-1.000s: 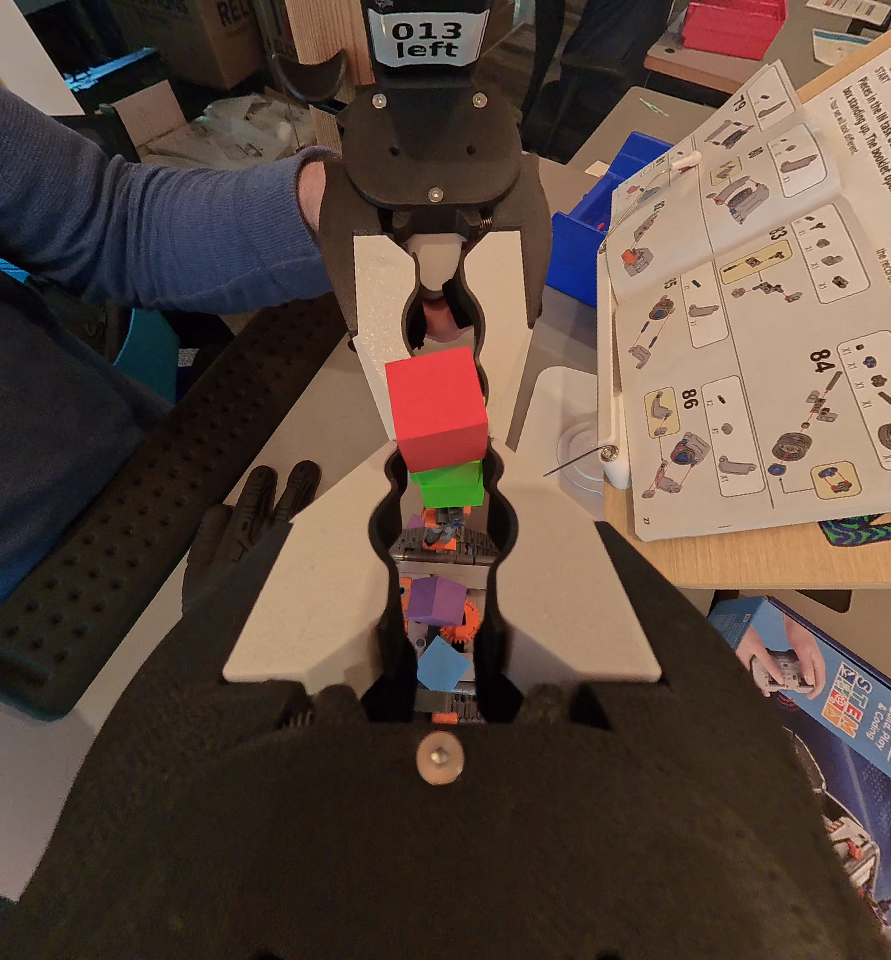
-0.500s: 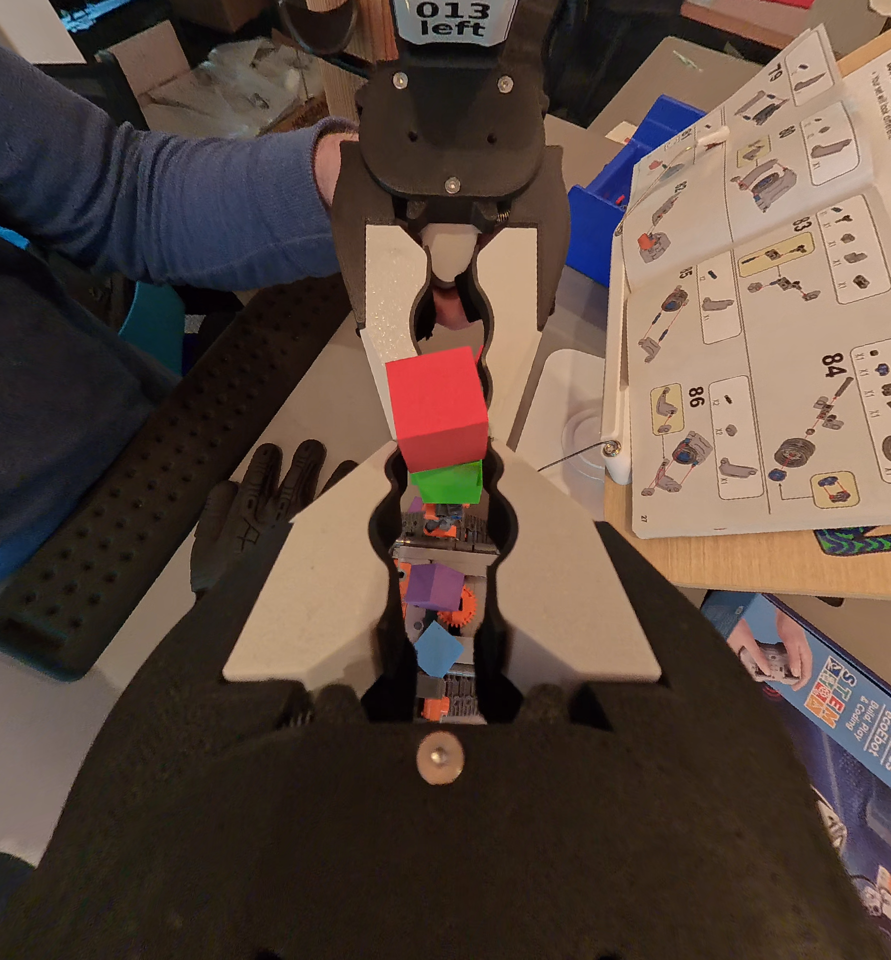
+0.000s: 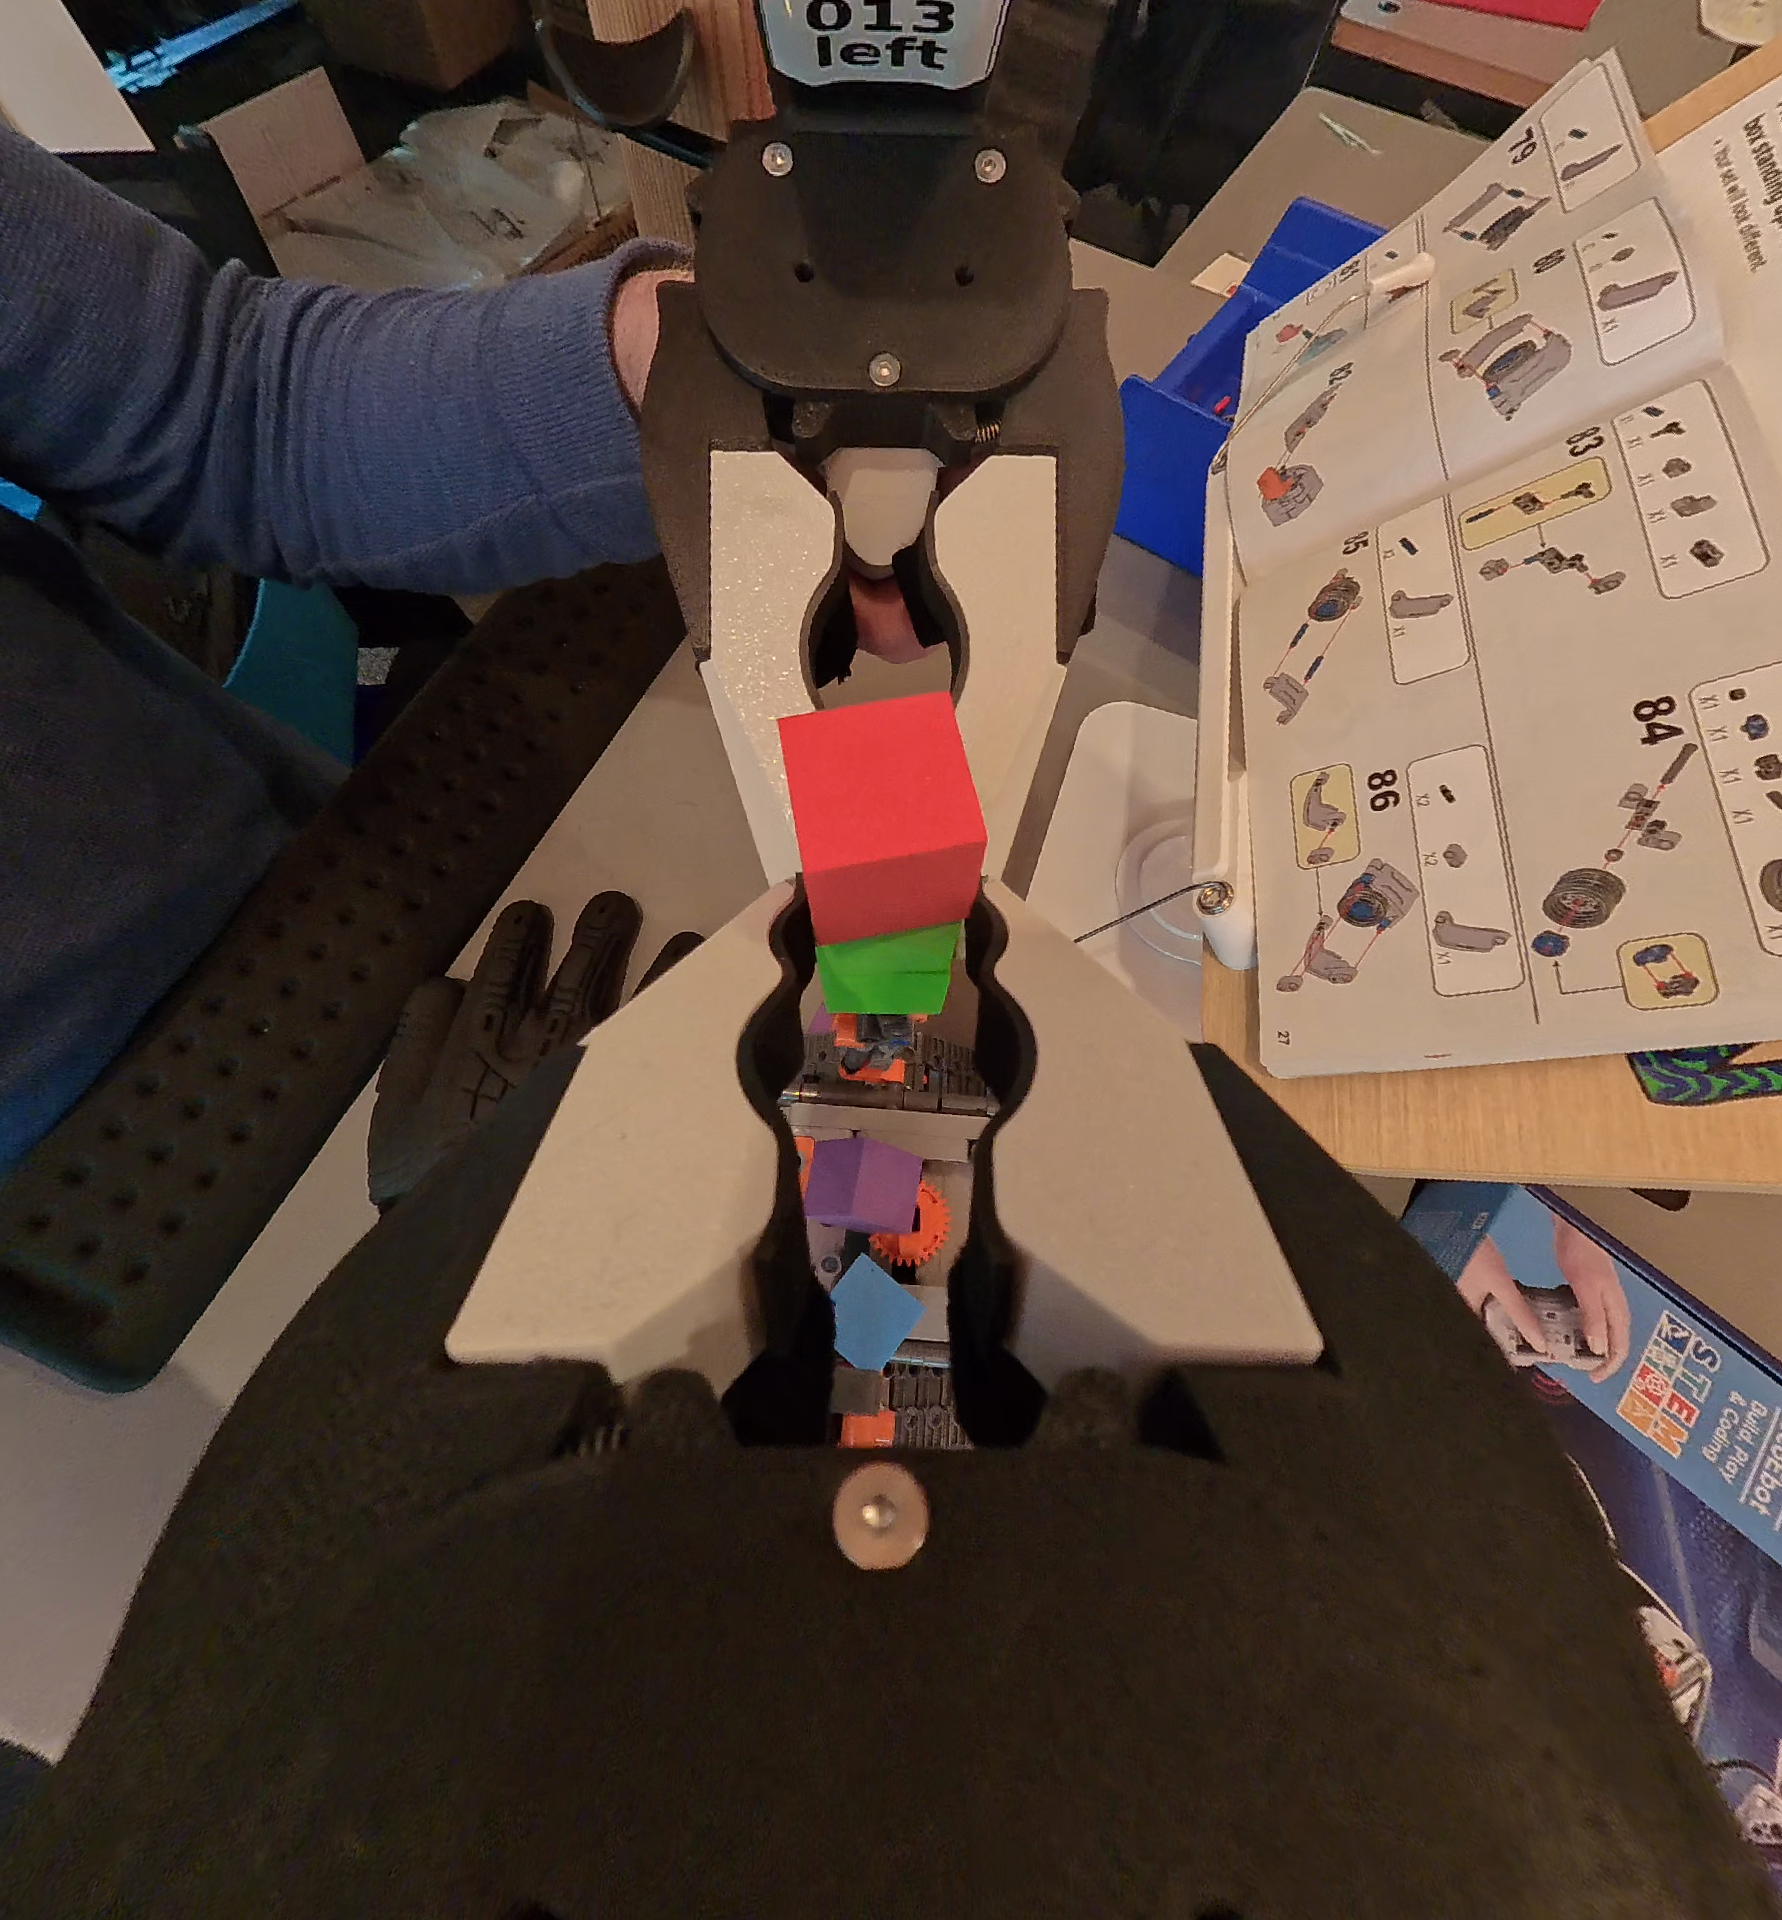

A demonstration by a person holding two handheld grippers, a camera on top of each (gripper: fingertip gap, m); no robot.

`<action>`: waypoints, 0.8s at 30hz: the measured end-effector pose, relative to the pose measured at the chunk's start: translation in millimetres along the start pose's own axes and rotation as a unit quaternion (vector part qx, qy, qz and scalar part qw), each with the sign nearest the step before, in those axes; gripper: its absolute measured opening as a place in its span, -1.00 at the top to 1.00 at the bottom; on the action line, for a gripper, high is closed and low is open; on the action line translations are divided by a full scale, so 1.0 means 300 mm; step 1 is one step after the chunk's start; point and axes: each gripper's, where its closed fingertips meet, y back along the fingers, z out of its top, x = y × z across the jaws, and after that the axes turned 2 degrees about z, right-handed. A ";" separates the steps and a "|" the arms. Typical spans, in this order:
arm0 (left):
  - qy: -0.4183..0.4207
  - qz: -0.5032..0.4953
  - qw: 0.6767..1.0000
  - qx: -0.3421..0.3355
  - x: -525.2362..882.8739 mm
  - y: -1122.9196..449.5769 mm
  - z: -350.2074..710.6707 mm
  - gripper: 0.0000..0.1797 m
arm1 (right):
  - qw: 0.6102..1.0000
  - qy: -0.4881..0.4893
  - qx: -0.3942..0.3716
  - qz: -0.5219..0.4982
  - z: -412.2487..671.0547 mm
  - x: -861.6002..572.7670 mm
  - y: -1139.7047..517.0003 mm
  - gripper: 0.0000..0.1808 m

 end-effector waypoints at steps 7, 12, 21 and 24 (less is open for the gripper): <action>-0.004 -0.003 1.000 0.001 -0.004 -0.003 0.001 0.72 | 1.000 -0.003 -0.003 -0.002 -0.003 0.000 0.001 0.70; -0.003 -0.004 1.000 0.001 -0.005 -0.004 0.002 0.72 | 1.000 -0.004 -0.001 -0.004 -0.008 0.000 -0.001 0.70; -0.004 0.001 1.000 0.001 0.000 -0.004 0.002 0.72 | 1.000 0.000 0.002 -0.009 -0.007 0.009 0.003 0.71; -0.004 0.001 1.000 0.001 0.000 -0.005 0.002 0.72 | 1.000 -0.001 0.000 -0.013 -0.008 0.004 0.006 0.71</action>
